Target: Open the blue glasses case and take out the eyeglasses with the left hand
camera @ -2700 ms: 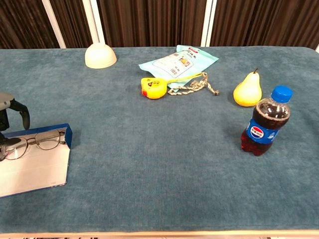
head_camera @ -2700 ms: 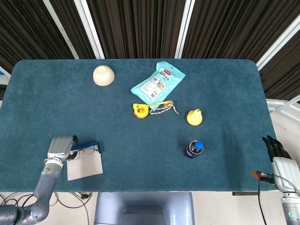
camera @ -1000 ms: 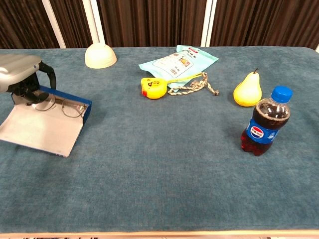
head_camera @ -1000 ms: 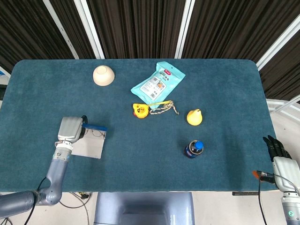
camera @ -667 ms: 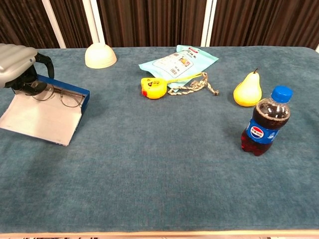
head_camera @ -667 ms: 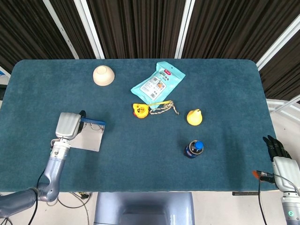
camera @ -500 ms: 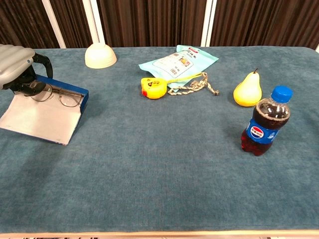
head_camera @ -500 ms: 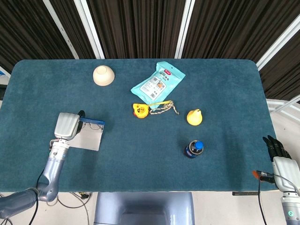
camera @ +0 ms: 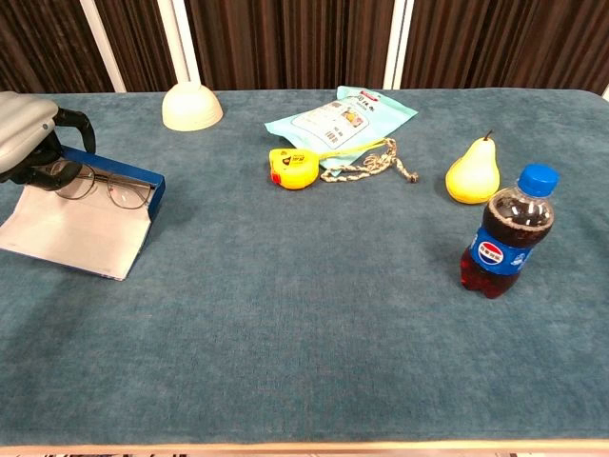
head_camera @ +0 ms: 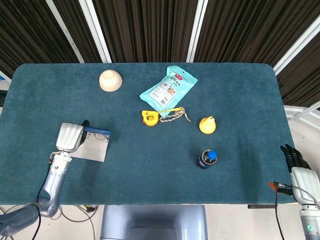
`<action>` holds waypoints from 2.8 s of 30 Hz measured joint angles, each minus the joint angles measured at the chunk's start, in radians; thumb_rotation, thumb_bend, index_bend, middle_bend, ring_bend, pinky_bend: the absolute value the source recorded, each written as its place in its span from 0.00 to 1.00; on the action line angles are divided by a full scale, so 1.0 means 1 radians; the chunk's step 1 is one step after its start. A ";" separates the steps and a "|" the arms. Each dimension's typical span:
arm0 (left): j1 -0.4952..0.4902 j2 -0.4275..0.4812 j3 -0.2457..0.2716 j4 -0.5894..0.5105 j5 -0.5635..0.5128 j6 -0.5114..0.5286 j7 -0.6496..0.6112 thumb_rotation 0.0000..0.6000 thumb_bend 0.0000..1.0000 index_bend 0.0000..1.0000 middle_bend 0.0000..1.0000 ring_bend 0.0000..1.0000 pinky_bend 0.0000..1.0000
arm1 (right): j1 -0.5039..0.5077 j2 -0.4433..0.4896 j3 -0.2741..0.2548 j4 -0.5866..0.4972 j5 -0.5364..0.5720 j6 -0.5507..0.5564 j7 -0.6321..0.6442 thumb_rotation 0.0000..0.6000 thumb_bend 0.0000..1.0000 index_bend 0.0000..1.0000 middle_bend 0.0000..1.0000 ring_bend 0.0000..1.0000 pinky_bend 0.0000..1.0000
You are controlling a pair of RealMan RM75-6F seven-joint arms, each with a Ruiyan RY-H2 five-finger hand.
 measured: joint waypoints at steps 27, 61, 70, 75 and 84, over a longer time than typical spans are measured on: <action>0.057 -0.133 -0.073 0.194 0.038 0.061 -0.232 1.00 0.49 0.54 1.00 0.94 1.00 | 0.000 -0.003 0.001 0.002 -0.002 0.003 -0.001 1.00 0.19 0.00 0.00 0.00 0.21; 0.107 0.090 -0.138 -0.341 -0.112 -0.075 0.082 1.00 0.31 0.42 1.00 0.97 1.00 | 0.001 0.000 -0.001 0.002 -0.005 0.000 0.006 1.00 0.19 0.00 0.00 0.00 0.21; 0.159 0.226 -0.069 -0.708 -0.272 -0.106 0.358 1.00 0.31 0.43 1.00 0.98 1.00 | 0.000 0.002 -0.003 -0.001 -0.011 0.000 0.013 1.00 0.19 0.00 0.00 0.00 0.21; 0.170 0.231 -0.038 -0.770 -0.356 -0.102 0.442 1.00 0.31 0.45 1.00 0.98 1.00 | 0.001 0.003 -0.003 -0.002 -0.010 -0.002 0.016 1.00 0.19 0.00 0.00 0.00 0.21; 0.163 0.176 -0.037 -0.746 -0.391 -0.092 0.457 1.00 0.33 0.46 1.00 0.98 1.00 | 0.002 0.005 -0.004 -0.004 -0.010 -0.005 0.021 1.00 0.19 0.00 0.00 0.00 0.21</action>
